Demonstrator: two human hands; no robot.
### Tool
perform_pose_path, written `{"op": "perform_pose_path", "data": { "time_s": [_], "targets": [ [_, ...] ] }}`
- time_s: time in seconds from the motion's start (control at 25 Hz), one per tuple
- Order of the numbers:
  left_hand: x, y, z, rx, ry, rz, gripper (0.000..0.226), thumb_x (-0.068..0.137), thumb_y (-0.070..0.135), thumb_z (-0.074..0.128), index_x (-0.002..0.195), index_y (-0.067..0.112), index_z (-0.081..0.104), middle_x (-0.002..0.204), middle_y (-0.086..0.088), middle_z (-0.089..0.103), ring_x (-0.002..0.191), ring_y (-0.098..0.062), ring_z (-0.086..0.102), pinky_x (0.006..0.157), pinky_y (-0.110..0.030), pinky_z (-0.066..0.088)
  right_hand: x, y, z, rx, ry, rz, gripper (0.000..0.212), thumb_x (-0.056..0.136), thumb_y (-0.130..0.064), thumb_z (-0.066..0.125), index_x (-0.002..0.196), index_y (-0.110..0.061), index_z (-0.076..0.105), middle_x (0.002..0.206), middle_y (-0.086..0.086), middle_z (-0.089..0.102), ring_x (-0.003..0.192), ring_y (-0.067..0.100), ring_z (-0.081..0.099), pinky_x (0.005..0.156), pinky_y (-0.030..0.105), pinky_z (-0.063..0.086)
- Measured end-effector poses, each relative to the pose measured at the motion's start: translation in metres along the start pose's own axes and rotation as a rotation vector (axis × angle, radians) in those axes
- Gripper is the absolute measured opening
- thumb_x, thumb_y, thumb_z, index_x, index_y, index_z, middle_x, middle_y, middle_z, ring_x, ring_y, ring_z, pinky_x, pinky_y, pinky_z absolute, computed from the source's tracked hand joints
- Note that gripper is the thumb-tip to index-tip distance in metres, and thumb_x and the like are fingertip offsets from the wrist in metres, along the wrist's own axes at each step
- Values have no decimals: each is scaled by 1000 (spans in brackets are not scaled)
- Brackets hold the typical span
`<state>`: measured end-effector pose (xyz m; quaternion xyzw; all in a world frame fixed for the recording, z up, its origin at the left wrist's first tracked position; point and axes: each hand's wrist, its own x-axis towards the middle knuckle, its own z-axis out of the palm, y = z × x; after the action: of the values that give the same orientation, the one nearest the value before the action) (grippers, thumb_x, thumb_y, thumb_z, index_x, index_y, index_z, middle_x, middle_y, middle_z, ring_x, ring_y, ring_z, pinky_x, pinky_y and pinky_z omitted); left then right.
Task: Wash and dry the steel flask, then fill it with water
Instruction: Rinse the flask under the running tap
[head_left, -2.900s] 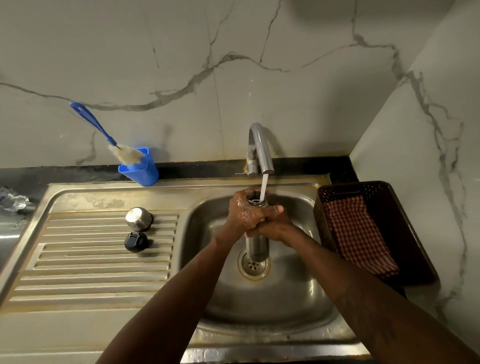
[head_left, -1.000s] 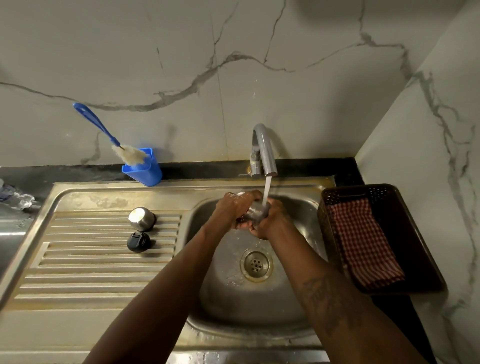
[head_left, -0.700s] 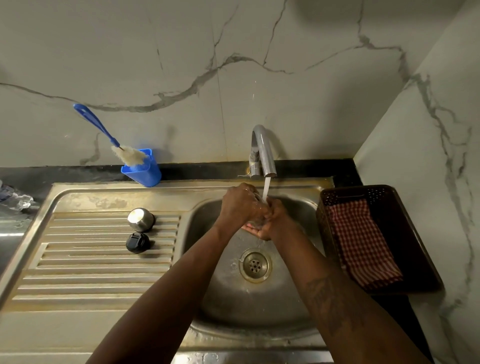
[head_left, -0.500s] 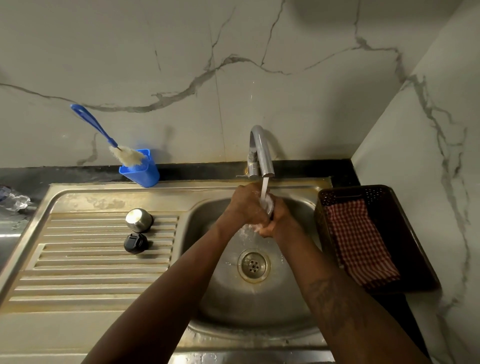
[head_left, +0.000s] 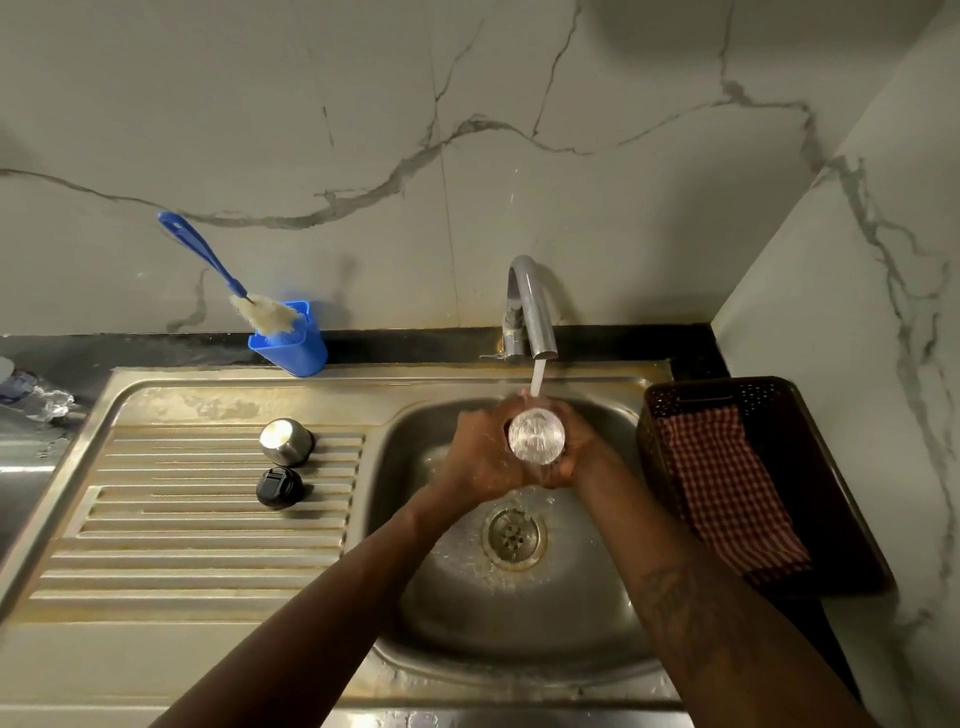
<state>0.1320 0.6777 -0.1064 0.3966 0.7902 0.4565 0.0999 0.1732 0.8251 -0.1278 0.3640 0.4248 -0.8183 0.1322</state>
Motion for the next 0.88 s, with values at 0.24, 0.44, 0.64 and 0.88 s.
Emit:
{"op": "perform_pose_path", "data": {
  "time_s": [0.24, 0.44, 0.64, 0.88],
  "targets": [
    [-18, -21, -19, -433, 108, -337, 29, 91, 26, 82, 117, 18, 74, 107, -3, 80, 103, -24, 77, 92, -43, 62, -13, -28, 11, -650, -24, 102, 23, 91, -26, 74, 108, -11, 71, 114, 17, 69, 101, 31, 66, 99, 48, 55],
    [-13, -43, -22, -734, 276, -1020, 47, 83, 35, 85, 119, 18, 60, 127, -19, 65, 111, -30, 68, 82, -47, 64, -16, -54, 36, -1392, -103, 146, 93, 78, -32, 87, 156, -27, 38, 147, 16, 48, 116, 32, 58, 87, 40, 53],
    [-1, -6, 1, -1352, 207, -1198, 63, 84, 53, 79, 130, 13, 60, 122, -24, 71, 111, -43, 69, 89, -57, 61, -9, -72, 35, -1457, -214, 61, 119, 45, -59, 97, 149, -44, 42, 145, 6, 53, 110, 27, 65, 93, 47, 59],
    [5, -12, 19, -1597, 720, -1099, 56, 94, 43, 70, 135, 6, 57, 115, -23, 73, 106, -37, 73, 89, -44, 61, -19, -78, 22, -857, -3, 3, 61, 79, -53, 83, 121, -12, 67, 110, 18, 73, 91, 32, 77, 76, 44, 65]
  ]
}}
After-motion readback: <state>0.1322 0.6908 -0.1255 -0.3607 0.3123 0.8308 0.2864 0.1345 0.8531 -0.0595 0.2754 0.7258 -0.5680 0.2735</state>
